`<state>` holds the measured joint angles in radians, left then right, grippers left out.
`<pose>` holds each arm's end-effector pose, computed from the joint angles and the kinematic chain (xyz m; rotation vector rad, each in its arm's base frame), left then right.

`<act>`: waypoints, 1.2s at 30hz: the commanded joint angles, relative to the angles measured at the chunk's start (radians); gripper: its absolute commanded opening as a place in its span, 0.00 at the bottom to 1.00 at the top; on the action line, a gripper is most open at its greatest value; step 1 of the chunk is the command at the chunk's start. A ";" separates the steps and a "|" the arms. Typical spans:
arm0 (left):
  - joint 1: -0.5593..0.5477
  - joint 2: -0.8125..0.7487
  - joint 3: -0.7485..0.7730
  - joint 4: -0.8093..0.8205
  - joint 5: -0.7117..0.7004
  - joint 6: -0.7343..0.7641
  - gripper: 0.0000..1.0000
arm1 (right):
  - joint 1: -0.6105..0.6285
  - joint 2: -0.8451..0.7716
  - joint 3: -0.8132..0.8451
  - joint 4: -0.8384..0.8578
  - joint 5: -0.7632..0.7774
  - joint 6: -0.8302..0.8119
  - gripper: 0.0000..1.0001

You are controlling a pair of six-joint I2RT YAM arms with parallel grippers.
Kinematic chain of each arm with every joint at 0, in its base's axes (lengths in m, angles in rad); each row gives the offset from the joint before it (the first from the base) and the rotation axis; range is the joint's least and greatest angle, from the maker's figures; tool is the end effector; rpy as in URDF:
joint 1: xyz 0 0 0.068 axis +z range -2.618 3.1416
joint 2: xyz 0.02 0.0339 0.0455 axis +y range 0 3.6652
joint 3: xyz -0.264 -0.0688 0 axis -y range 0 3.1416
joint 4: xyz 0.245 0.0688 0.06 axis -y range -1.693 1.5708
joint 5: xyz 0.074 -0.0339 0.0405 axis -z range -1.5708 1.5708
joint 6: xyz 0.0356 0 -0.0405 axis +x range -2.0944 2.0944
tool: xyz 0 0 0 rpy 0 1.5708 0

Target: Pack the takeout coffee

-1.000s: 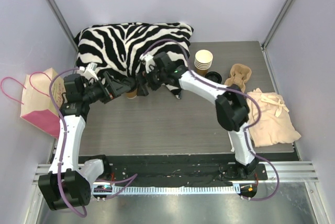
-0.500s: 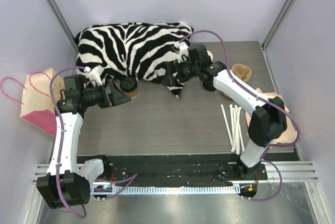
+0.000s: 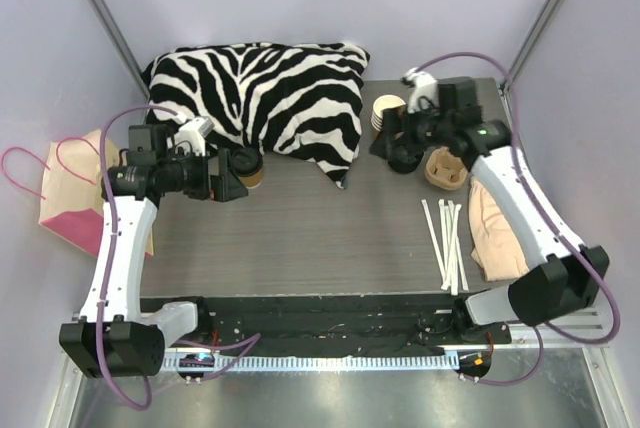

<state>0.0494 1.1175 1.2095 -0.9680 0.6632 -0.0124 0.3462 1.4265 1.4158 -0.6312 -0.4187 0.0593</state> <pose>0.2090 -0.0116 0.3547 0.2182 2.3360 -0.7859 0.2895 0.1198 0.3684 -0.5515 2.1643 0.6862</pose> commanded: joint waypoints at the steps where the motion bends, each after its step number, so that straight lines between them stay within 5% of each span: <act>1: -0.090 -0.002 0.041 -0.035 -0.083 0.069 1.00 | -0.235 -0.073 -0.003 -0.192 -0.003 -0.139 1.00; 7: -0.152 -0.007 0.064 0.023 -0.100 0.017 0.99 | -0.484 -0.026 0.014 -0.317 0.040 -0.205 0.89; 8: -0.151 -0.010 0.064 0.032 -0.090 0.015 1.00 | -0.534 0.007 0.018 -0.334 0.053 -0.207 0.82; 11: -0.152 -0.016 0.055 0.055 -0.071 -0.021 1.00 | -0.590 0.066 0.038 -0.344 0.092 -0.185 0.63; 16: -0.152 -0.028 0.042 0.078 -0.057 -0.037 1.00 | -0.595 0.175 0.072 -0.315 0.184 -0.119 0.49; 36: -0.152 -0.016 0.025 0.132 -0.039 -0.081 1.00 | -0.592 0.496 0.296 -0.237 0.244 -0.016 0.37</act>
<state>-0.1017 1.0996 1.2289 -0.8833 0.5999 -0.0776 -0.2497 1.9095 1.6501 -0.9031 -0.1764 0.0078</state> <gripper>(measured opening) 0.996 0.376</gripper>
